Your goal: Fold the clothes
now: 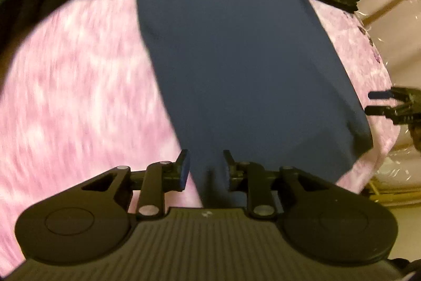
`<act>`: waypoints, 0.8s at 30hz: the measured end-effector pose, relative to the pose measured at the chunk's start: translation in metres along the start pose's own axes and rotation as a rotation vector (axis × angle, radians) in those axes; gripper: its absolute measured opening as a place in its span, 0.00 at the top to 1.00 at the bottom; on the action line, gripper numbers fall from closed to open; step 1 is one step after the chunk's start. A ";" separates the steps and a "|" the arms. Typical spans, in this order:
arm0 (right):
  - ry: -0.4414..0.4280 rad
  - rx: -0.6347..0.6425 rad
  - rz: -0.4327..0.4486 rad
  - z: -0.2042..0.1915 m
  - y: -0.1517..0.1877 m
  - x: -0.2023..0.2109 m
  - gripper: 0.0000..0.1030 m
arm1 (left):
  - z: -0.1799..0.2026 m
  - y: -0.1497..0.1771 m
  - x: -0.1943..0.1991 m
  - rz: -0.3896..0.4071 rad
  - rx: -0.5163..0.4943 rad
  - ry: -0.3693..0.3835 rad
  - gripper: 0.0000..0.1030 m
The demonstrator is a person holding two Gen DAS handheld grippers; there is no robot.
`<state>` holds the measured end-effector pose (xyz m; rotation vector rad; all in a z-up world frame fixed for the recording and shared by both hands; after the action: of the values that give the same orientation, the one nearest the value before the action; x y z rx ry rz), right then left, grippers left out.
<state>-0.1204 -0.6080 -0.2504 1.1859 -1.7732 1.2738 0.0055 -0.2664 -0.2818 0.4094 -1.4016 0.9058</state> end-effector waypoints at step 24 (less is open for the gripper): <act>0.204 0.767 -0.070 0.018 -0.334 -0.131 0.25 | -0.051 -0.345 -0.082 0.322 -0.373 -0.222 0.69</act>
<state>0.2382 -0.6261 -0.2493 1.4213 -1.0943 2.0360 0.3031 -0.4663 -0.2800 -0.0019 -1.8349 0.8471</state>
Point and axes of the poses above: each gripper's, at about its wrist camera, not at the fingertips, and x roughly against the way its jaws point, z to its right, y to its underside, the point moved 4 cm from there along -x, roughly the way its jaws point, and after that the axes turned 8 degrees about -y, right-handed, at the moved point
